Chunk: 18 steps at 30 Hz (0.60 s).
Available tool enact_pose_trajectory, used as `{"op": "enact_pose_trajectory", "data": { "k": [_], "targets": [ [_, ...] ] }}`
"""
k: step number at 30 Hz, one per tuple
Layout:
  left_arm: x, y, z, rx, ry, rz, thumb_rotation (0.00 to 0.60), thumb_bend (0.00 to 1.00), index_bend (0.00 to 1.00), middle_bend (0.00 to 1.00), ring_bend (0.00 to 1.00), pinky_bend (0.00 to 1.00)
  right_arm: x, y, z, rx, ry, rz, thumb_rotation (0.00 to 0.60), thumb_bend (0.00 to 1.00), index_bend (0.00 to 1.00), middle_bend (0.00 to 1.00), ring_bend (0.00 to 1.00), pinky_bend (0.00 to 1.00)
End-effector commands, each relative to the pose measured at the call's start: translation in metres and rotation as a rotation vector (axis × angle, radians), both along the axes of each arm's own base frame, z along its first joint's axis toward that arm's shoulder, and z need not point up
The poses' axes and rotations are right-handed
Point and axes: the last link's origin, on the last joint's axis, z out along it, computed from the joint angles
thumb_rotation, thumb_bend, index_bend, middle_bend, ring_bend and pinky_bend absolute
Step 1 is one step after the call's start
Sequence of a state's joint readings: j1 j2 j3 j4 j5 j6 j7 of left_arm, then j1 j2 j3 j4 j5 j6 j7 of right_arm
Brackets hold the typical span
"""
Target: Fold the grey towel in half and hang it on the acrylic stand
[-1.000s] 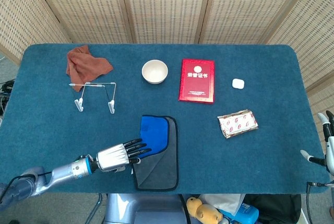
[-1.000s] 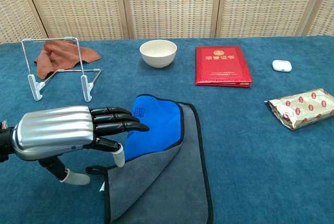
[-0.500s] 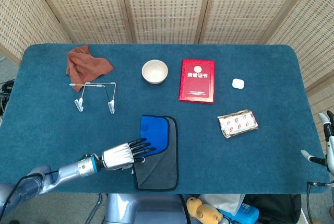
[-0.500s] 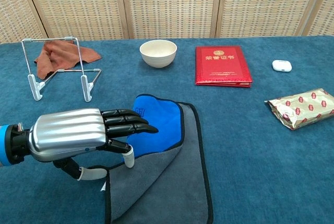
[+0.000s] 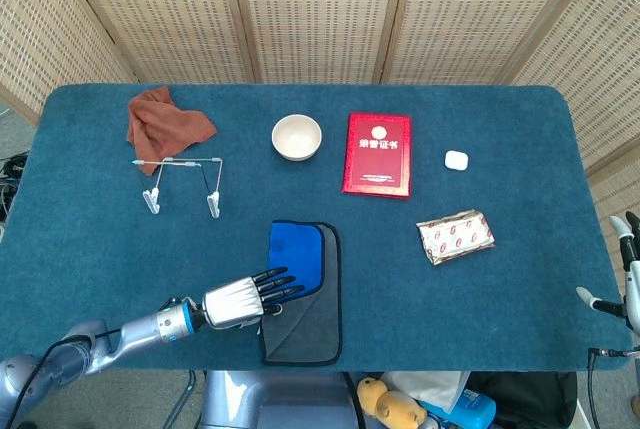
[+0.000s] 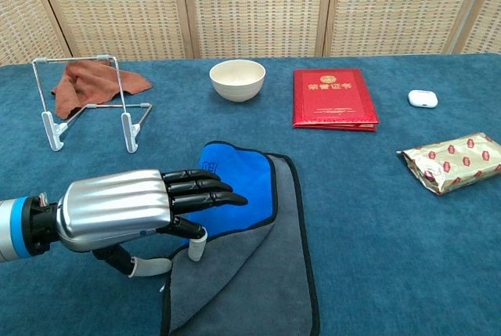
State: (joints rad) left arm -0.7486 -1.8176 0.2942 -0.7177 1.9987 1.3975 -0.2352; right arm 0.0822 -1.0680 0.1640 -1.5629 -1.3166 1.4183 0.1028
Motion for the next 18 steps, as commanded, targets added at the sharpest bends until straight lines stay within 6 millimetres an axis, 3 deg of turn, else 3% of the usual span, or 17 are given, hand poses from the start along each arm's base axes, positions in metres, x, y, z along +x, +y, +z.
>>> {"op": "enact_pose_trajectory", "data": {
  "k": [1, 10, 18],
  "targets": [
    [-0.0002, 0.0001, -0.0007, 0.002, 0.001, 0.003, 0.600, 0.40, 0.53, 0.00, 0.00, 0.04, -0.0001, 0.0000, 0.0001, 0.000, 0.000, 0.000, 0.600, 0.00, 0.00, 0.00, 0.00, 0.00],
    [0.0008, 0.0009, -0.0010, 0.009, -0.006, 0.011, 0.600, 0.42, 0.61, 0.00, 0.00, 0.04, -0.0001, 0.0000, 0.0001, 0.004, -0.004, 0.001, 0.600, 0.00, 0.00, 0.00, 0.00, 0.00],
    [0.0077, 0.0029, 0.0042, 0.026, -0.031, -0.023, 0.600, 0.44, 0.62, 0.00, 0.00, 0.04, 0.0002, 0.0003, -0.0002, 0.007, -0.006, 0.001, 0.600, 0.00, 0.00, 0.00, 0.00, 0.00]
  ]
}}
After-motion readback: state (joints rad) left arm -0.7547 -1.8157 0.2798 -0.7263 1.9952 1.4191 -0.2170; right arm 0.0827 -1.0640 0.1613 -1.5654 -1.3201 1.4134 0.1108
